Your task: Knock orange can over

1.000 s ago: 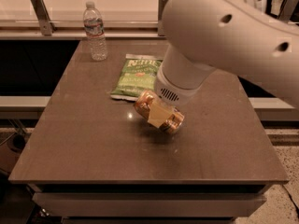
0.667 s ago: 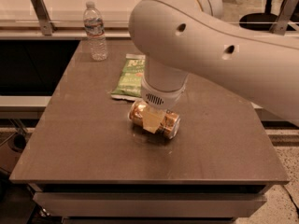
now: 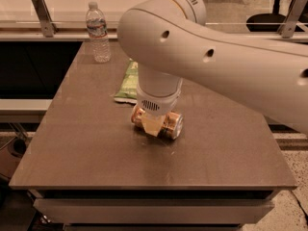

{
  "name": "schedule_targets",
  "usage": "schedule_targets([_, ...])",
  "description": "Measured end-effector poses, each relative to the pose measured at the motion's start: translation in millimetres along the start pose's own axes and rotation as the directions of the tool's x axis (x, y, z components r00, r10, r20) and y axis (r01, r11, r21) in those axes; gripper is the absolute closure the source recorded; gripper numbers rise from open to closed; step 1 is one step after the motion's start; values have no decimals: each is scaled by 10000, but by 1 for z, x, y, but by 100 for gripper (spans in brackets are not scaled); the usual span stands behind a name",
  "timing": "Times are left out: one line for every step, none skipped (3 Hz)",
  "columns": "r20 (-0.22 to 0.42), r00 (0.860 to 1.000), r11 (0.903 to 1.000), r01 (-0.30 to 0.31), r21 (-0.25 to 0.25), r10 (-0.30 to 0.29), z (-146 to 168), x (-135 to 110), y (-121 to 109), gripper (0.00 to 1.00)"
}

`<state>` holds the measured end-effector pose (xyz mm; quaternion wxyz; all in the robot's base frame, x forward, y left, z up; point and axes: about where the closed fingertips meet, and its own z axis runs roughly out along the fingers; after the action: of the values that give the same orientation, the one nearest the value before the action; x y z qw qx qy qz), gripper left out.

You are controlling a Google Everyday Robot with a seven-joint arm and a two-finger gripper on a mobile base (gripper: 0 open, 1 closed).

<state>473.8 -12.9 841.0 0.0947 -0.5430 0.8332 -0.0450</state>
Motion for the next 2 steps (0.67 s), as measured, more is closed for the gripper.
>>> schedule_targets([12, 10000, 10000, 2, 24, -2, -1, 0, 0, 58])
schedule_targets([24, 10000, 10000, 5, 46, -5, -2, 0, 0, 35])
